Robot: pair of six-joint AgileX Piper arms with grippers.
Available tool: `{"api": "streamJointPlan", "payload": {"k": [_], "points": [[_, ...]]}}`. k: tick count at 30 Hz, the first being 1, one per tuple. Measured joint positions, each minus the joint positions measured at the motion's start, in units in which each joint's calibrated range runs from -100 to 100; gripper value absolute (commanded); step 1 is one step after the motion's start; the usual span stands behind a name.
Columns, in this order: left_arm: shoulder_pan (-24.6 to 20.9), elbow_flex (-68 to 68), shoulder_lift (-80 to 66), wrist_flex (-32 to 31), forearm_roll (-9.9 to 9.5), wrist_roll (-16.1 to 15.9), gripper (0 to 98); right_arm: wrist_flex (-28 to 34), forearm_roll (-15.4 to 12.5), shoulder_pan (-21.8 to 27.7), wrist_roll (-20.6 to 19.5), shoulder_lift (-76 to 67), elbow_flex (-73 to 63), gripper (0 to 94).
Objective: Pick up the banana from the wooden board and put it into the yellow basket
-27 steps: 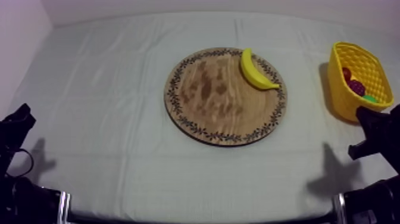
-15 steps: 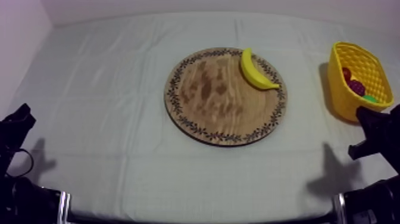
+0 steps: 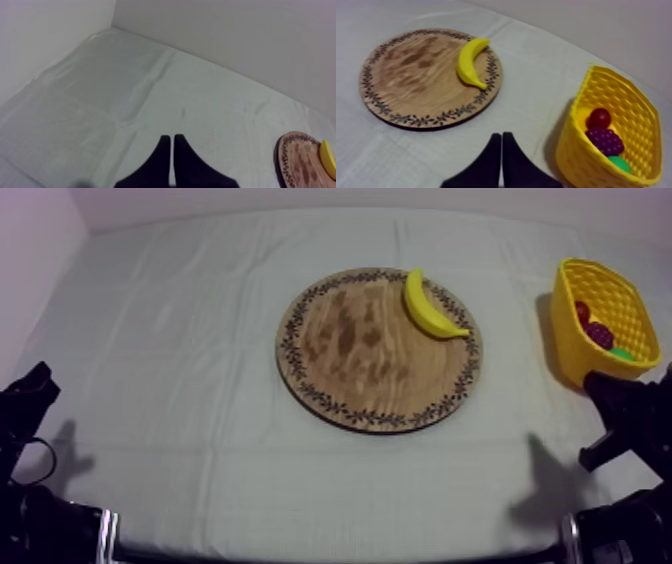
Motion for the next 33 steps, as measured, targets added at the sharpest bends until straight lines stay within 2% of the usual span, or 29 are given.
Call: {"api": "streamJointPlan", "payload": {"k": [5, 15, 19, 23, 27, 33], "points": [[0.0, 0.0, 0.0, 0.0, 0.0, 0.0, 0.1, 0.1, 0.0, -3.2, -0.9, 0.0, 0.0, 0.7], [0.0, 0.0, 0.0, 0.0, 0.0, 0.0, 0.1, 1.1, 0.4, -5.2, -1.0, 0.1, -0.5, 0.8], [0.0, 0.0, 0.0, 0.0, 0.0, 0.0, 0.1, 1.2, 3.4, -7.0, -2.5, 3.3, -1.7, 0.8], [0.0, 0.0, 0.0, 0.0, 0.0, 0.0, 0.1, 1.0, 7.3, -9.5, -5.8, 9.4, -5.3, 0.7], [0.0, 0.0, 0.0, 0.0, 0.0, 0.0, 0.1, 3.8, 8.0, -11.1, -7.9, 17.6, -12.2, 0.7], [0.0, 0.0, 0.0, 0.0, 0.0, 0.0, 0.1, 12.2, 7.0, -11.4, -7.3, 31.4, -27.3, 0.7]]}}
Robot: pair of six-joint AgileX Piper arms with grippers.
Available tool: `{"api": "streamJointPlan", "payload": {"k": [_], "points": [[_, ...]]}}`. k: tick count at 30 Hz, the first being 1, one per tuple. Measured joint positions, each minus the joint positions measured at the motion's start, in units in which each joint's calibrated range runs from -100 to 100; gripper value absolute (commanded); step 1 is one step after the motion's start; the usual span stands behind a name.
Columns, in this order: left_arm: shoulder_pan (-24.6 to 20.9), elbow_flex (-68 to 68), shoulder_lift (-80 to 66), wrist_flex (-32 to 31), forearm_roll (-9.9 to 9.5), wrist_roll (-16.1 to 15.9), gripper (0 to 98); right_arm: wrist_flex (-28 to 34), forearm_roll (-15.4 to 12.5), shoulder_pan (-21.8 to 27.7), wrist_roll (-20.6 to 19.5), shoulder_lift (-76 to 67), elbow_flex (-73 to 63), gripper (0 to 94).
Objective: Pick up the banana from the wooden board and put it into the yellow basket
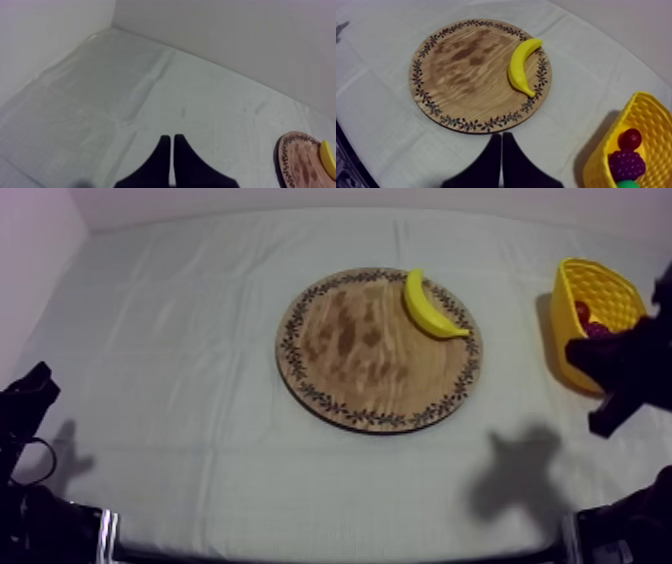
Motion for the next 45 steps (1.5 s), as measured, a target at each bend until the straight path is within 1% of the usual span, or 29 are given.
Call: {"api": "streamJointPlan", "payload": {"k": [8, 11, 14, 18, 24, 30, 35, 40, 41, 45], "points": [[0.0, 0.0, 0.0, 0.0, 0.0, 0.0, 0.1, 14.7, -1.4, 0.5, 0.5, 20.1, -25.2, 0.4], [0.0, 0.0, 0.0, 0.0, 0.0, 0.0, 0.1, 20.0, -1.4, 0.7, 0.3, 27.4, -34.2, 0.4], [0.0, 0.0, 0.0, 0.0, 0.0, 0.0, 0.1, 23.7, -0.8, 1.1, -0.1, 34.3, -42.2, 0.4], [0.0, 0.0, 0.0, 0.0, 0.0, 0.0, 0.1, 27.2, 0.6, 1.1, -1.2, 43.5, -51.2, 0.4], [0.0, 0.0, 0.0, 0.0, 0.0, 0.0, 0.1, 30.5, 2.1, 1.3, -3.6, 54.7, -59.5, 0.6], [0.0, 0.0, 0.0, 0.0, 0.0, 0.0, 0.1, 33.6, 2.4, 2.2, -4.7, 63.2, -64.8, 0.6], [0.0, 0.0, 0.0, 0.0, 0.0, 0.0, 0.1, 35.4, 2.0, 2.9, -5.5, 66.4, -67.6, 0.7], [0.0, 0.0, 0.0, 0.0, 0.0, 0.0, 0.1, 35.8, 1.5, 3.4, -5.4, 67.0, -68.3, 8.2], [0.0, 0.0, 0.0, 0.0, 0.0, 0.0, 0.1, 36.2, 1.5, 3.4, -5.3, 67.0, -68.3, 11.4], [0.0, 0.0, 0.0, 0.0, 0.0, 0.0, 0.1, 36.6, 1.0, 3.6, -4.5, 67.0, -68.2, 29.9]]}}
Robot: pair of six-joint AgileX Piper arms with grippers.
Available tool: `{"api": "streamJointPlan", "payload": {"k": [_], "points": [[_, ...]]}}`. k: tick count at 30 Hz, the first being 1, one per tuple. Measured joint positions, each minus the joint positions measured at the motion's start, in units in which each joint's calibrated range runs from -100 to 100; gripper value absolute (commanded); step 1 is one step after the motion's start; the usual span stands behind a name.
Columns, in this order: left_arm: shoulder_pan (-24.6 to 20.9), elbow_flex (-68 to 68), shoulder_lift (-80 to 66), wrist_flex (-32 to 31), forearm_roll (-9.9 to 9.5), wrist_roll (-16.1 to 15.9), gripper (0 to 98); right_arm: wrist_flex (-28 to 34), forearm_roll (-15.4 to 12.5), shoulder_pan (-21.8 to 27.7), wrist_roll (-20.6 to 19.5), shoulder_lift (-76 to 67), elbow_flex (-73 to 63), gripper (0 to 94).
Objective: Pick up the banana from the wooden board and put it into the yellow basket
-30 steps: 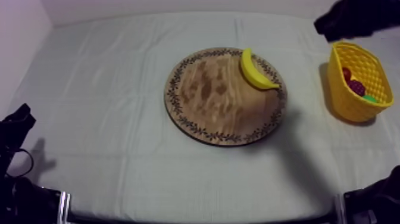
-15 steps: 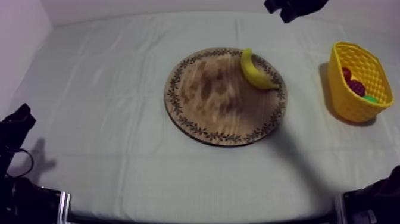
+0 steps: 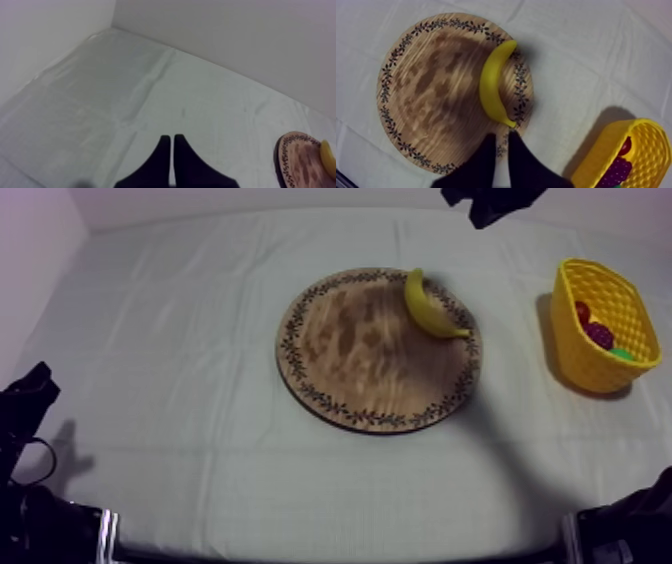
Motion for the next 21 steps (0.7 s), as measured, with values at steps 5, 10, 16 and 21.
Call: {"api": "streamJointPlan", "payload": {"k": [5, 10, 16, 21], "points": [[0.0, 0.0, 0.0, 0.0, 0.0, 0.0, 0.1, 0.4, -0.3, 0.0, 0.9, -0.4, 0.1, 55.0], [0.0, 0.0, 0.0, 0.0, 0.0, 0.0, 0.1, 1.2, -0.3, -0.1, 0.2, -0.5, 0.1, 74.5], [0.0, 0.0, 0.0, 0.0, 0.0, 0.0, 0.1, 1.8, -0.3, -0.4, -0.3, 0.0, 0.4, 84.1], [0.0, 0.0, 0.0, 0.0, 0.0, 0.0, 0.1, 1.1, -0.3, -0.7, -1.0, 1.5, 2.2, 86.5]]}}
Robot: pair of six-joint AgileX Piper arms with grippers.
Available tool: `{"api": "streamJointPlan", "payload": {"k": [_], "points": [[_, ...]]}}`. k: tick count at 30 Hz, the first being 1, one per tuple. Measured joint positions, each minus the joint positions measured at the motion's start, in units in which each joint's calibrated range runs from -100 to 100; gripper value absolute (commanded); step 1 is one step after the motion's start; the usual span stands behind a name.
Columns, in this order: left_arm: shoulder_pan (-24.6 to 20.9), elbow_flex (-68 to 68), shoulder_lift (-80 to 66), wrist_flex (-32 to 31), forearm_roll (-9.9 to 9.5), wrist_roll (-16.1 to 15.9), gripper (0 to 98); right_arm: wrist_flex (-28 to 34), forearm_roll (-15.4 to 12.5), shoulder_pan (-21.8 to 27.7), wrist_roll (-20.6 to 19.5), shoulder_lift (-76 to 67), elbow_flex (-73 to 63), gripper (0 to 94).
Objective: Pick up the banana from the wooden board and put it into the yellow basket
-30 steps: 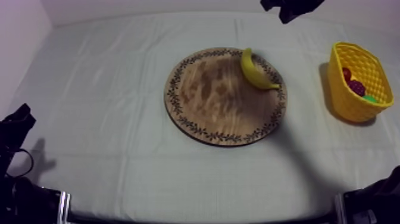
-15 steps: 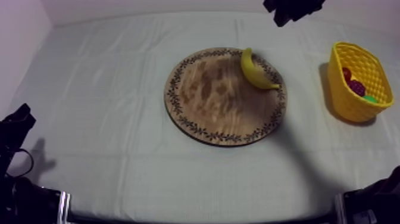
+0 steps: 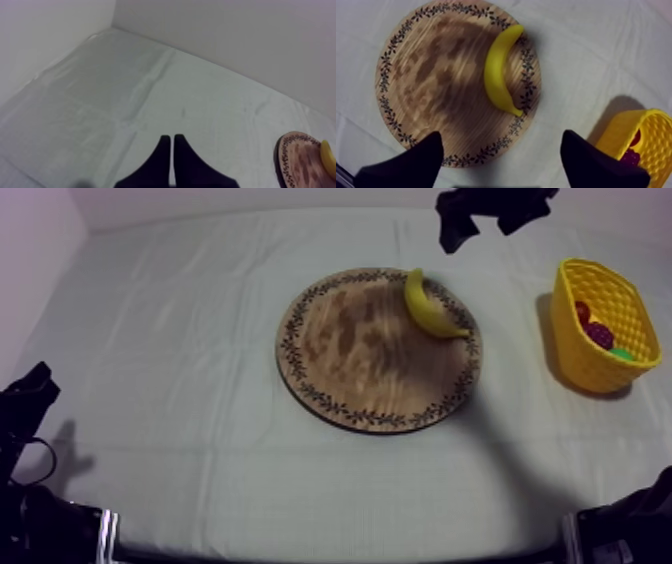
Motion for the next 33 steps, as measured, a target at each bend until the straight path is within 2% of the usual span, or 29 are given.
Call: {"api": "streamJointPlan", "payload": {"k": [10, 33], "points": [[0.0, 0.0, 0.0, 0.0, 0.0, 0.0, 0.1, -3.6, -0.7, -1.8, -1.7, 7.2, 3.2, 87.1], [0.0, 0.0, 0.0, 0.0, 0.0, 0.0, 0.1, -6.5, -0.9, -0.6, -4.3, 29.5, -9.5, 85.3]]}}
